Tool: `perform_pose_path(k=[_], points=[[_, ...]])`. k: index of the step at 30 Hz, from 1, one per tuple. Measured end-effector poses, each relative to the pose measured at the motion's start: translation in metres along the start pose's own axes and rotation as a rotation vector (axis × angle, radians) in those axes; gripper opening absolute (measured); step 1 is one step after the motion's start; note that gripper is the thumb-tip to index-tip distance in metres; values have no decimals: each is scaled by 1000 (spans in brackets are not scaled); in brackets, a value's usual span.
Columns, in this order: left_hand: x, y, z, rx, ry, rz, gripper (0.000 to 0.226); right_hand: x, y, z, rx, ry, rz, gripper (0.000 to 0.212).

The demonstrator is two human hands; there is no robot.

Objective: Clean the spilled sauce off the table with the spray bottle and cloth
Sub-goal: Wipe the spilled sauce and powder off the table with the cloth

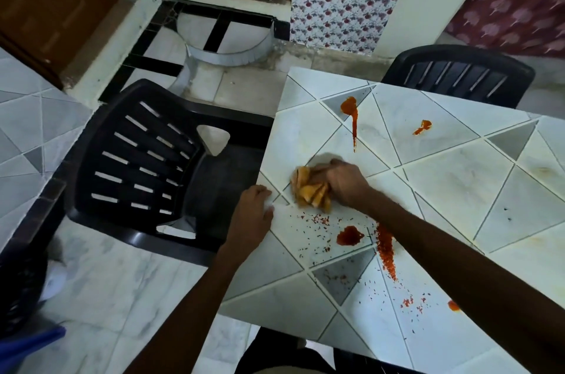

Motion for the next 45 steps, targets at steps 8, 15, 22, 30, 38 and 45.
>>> perform_pose_path(k=[8,15,22,30,38,45], points=[[-10,41,5,60,-43,-46,54,-18,86,16,1,20,-176,30],[-16,91,-1,119,-103,-95,75,19,32,2,-156,-211,47,34],[-12,129,-16,186,-96,-53,75,-21,-5,-83,34,23,-23,38],[-16,140,-12,158,-110,-89,79,-34,115,-61,203,91,-45,26],[-16,144,-10,165,-54,-107,67,-22,141,-44,101,73,85,36],[-8,155,-17,137,8,-74,68,-11,90,-137,184,14,145,31]])
Point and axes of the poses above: each hand's wrist, its own y-axis away from the middle knuckle, its own x-axis out of the back of the hand, z = x × y, the point moved 6 cm from there along -y, towards the middle knuckle, and after that the axes turned 15 degrees about y, right-handed, at the moved point
